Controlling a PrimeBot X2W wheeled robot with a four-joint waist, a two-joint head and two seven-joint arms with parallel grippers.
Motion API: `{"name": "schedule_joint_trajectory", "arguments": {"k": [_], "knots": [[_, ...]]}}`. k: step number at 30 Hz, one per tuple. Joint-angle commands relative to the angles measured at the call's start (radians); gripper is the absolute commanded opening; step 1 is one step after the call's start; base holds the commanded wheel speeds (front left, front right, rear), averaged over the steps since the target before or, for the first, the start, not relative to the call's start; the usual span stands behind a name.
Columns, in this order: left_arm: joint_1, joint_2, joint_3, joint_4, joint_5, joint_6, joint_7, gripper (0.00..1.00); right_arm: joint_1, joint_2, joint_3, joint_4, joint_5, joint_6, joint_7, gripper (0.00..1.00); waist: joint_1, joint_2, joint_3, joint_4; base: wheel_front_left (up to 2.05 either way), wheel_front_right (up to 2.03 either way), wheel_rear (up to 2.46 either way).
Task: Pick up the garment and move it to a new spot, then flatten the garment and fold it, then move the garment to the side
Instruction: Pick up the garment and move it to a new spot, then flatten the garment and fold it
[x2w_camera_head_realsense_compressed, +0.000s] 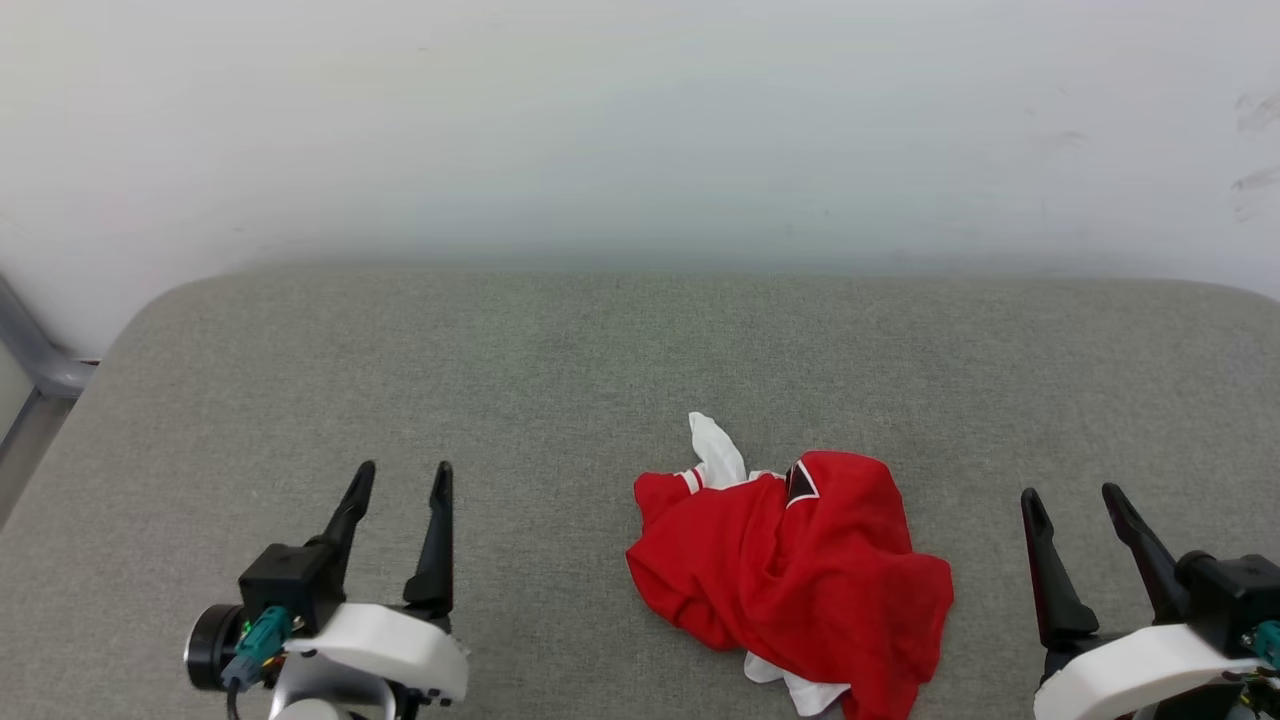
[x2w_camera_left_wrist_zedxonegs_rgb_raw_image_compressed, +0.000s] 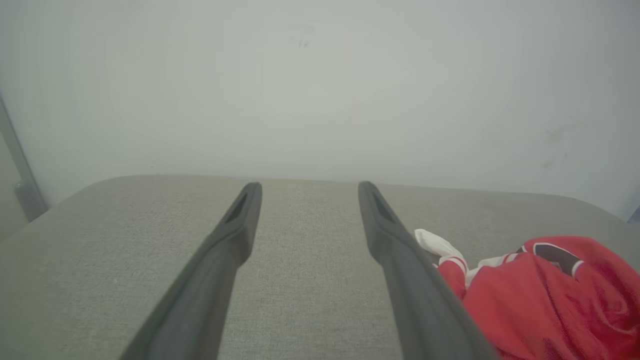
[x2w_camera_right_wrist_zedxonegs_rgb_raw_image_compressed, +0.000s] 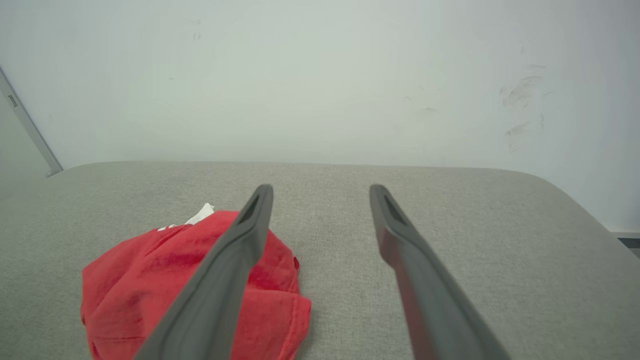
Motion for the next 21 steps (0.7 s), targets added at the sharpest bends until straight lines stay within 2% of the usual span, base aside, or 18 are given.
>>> {"name": "schedule_joint_trajectory", "arguments": {"k": [1,8,16,21], "knots": [[0.021,0.011,0.012,0.006,0.006,0.007,-0.002,1.00,0.017,0.000,0.002,-0.005,-0.004,0.000,0.001,1.00,0.0002,-0.0001,-0.005,0.000,0.00,0.00,0.00],[0.049,0.039,0.012,0.023,0.017,-0.001,-0.002,1.00,0.036,0.000,0.003,-0.012,0.001,0.000,0.007,1.00,0.0002,-0.0001,-0.017,0.004,0.00,0.00,0.00],[0.038,0.040,0.001,0.025,0.018,-0.010,-0.002,1.00,0.034,0.000,-0.003,-0.016,-0.010,0.000,0.015,1.00,0.0002,-0.0001,-0.014,0.008,0.00,0.00,0.00],[0.020,0.032,-0.004,0.020,0.018,-0.010,-0.002,1.00,0.031,0.000,-0.038,0.017,-0.004,0.000,0.057,1.00,0.0002,-0.0001,-0.003,0.017,0.00,0.00,0.00]]}}
